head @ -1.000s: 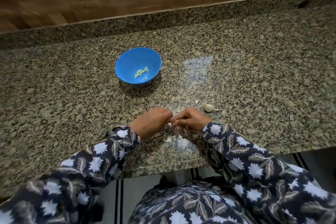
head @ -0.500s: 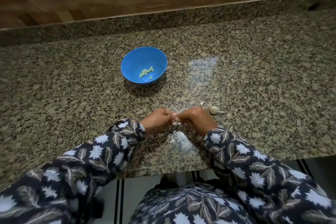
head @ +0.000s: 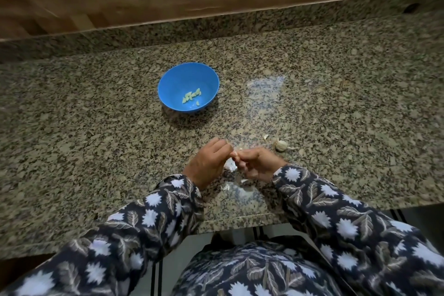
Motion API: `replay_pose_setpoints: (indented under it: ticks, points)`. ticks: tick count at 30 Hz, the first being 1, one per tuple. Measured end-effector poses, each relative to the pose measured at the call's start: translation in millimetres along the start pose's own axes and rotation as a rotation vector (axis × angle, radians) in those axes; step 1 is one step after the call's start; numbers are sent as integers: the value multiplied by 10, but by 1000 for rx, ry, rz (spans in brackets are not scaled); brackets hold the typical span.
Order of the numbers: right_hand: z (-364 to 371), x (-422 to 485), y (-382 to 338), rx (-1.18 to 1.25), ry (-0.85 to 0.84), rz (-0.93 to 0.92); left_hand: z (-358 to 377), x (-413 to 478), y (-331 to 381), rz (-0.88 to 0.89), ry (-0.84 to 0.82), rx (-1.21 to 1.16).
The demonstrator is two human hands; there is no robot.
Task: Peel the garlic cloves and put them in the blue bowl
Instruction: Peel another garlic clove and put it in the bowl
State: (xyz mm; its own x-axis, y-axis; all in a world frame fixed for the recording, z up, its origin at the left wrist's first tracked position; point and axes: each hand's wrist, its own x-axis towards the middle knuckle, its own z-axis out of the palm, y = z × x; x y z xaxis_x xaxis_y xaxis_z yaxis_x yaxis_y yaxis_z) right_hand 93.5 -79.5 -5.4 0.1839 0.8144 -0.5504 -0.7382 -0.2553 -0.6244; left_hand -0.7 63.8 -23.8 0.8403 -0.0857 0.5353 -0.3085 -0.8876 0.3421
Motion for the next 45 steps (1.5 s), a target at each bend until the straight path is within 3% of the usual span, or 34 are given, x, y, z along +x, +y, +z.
replay_pose_setpoints:
  ticks: [2,3,4,6,9,12,14,18,23,30,34,39,45]
  points:
    - [-21,15,25,43,-45,33,22,-10,-44,46,5,24]
    - [-36,21,12,-18,-17,-16,27,-3,-14,-38,-12,-5]
    - [-80,32,3,-192,39,-117,25,19,54,-211,-50,-67]
    - [-110,19,-32,-798,217,-355,43,91,233,-691,-208,-280]
    - [-129,23,-8,-1397,372,-588,40,124,285,-1236,-280,-863]
    - [-136,35,57,-1695,394,-926,-35,109,198,-1478,-300,-1376]
    - [-137,59,29,-1744,400,-943,-33,81,190,-1511,-285,-1445]
    - [-83,63,77,-1565,463,-700,13,94,285,-1359,-67,-1089]
    - [-79,35,95,-1547,484,-585,35,15,353,-1363,178,-1084]
    - [-31,-29,127,-1455,441,-528,-11,2,292,-1387,142,-1137]
    - [6,-30,146,-1258,469,-471,-54,17,315,-1371,161,-1210]
    - [1,34,184,-782,522,-354,-63,9,340,-1402,223,-1292]
    - [2,70,267,-699,621,-427,-51,-7,359,-1433,272,-1309]
